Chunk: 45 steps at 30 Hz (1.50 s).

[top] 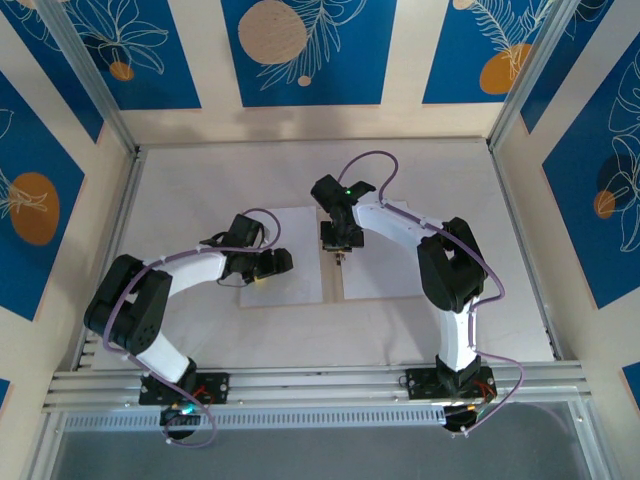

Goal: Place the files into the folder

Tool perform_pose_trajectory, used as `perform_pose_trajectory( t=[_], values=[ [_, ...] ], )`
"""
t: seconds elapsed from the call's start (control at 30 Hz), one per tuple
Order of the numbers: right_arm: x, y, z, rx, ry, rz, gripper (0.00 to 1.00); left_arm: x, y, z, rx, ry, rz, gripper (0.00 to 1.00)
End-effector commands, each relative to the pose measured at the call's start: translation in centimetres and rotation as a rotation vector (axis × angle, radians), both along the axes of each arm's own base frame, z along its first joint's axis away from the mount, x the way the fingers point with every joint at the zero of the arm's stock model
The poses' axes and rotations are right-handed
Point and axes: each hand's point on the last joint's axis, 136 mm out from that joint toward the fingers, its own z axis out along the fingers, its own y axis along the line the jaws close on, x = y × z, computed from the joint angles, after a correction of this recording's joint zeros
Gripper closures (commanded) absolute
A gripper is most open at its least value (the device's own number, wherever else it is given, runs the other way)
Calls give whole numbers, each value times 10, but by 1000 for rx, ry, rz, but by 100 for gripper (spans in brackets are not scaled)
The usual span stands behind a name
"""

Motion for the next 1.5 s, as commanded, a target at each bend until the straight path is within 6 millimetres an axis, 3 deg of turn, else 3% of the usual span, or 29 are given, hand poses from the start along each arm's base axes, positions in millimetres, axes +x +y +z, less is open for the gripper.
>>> perform_pose_trajectory(
  t=[0.0,0.4,1.47],
  values=[
    [-3,-10,-8,-54,24,1,88,-24,9,-24,36,117,-10,22],
    [-13,-24,-28,-128,54,6,91,-23,9,-23,39,118,-15,22],
    [-31,-35,-73,-172,126,2,92,-28,11,-27,41,127,-15,22]
  ],
)
